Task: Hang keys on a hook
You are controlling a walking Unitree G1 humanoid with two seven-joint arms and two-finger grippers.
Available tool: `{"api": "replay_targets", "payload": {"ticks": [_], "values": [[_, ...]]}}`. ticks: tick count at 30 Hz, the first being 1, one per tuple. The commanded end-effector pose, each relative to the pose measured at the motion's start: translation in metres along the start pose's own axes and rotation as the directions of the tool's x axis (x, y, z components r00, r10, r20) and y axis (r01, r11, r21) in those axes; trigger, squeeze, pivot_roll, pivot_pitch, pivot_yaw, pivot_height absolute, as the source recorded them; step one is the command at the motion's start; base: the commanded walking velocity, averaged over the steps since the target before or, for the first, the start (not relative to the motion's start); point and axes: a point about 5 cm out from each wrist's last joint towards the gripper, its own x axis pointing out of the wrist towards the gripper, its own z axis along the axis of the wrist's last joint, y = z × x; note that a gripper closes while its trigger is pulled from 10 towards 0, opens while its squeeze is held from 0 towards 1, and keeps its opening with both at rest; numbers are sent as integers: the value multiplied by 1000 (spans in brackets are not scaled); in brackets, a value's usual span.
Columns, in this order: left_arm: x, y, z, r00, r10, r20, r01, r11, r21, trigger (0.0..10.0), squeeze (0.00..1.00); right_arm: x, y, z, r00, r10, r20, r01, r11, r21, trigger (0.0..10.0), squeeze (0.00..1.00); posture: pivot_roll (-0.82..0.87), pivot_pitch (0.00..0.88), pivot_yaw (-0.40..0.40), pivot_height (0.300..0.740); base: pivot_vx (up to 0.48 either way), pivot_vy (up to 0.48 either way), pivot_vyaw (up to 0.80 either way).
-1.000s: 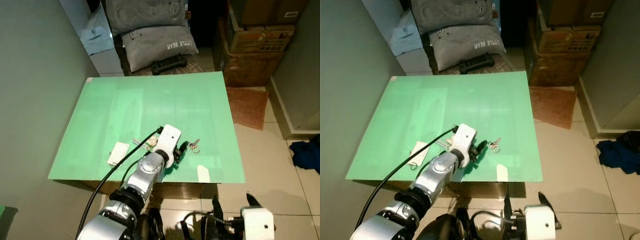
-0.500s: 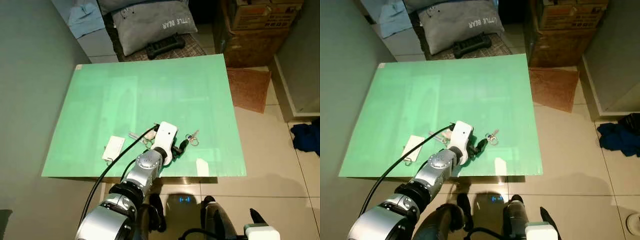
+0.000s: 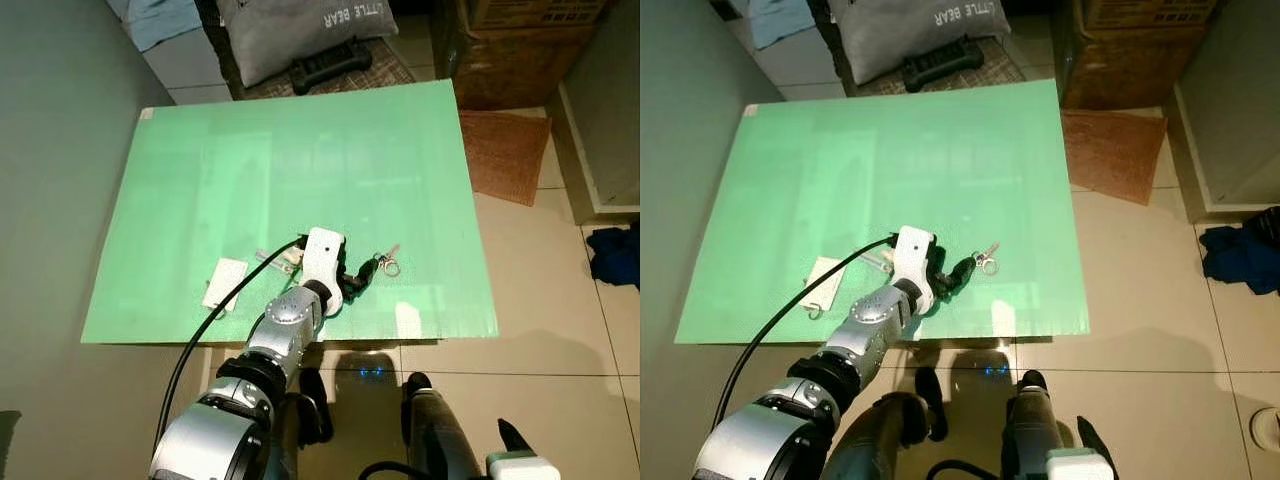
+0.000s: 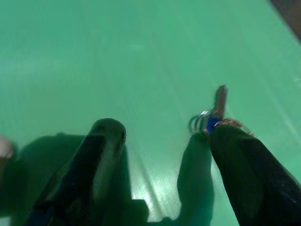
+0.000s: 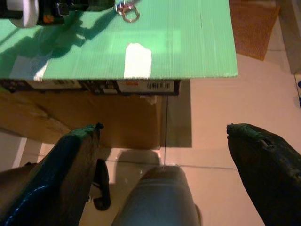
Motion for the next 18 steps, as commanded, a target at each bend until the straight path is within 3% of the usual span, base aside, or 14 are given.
{"api": "replay_targets", "payload": {"ticks": [1, 2, 3, 8, 13, 18], "values": [[24, -86, 18, 975, -207, 83, 214, 973, -82, 10000, 0, -1, -1, 2, 1000, -3, -3, 3, 1000, 14, 10000, 0, -378, 430, 191, 740, 0, 0, 0], [24, -88, 20, 971, -219, 95, 226, 972, -64, 10000, 0, 2, -3, 3, 1000, -9, 2, 9, 1000, 10, 10000, 0, -378, 430, 191, 740, 0, 0, 0], [22, -90, 24, 963, -238, 128, 238, 971, 12, 10000, 0, 6, -7, 5, 1000, -17, 12, 17, 1000, 7, 10000, 0, -373, 429, 193, 740, 0, 0, 0], [13, -83, 26, 954, -243, 175, 219, 965, 144, 10000, 0, 9, -4, 6, 1000, -6, 22, 5, 1000, 14, 10000, 0, -360, 414, 190, 740, 0, 0, 0], [-5, -66, 28, 948, -226, 224, 195, 969, 152, 10000, 0, 17, -5, 12, 999, -11, 50, 9, 999, 39, 10000, 0, -340, 392, 181, 740, 0, 0, 0], [-12, -62, 19, 950, -229, 213, 202, 969, 140, 10000, 0, 30, -11, 13, 998, -5, 67, 2, 999, 40, 10000, 0, -317, 376, 168, 740, 0, 0, 0]]}}
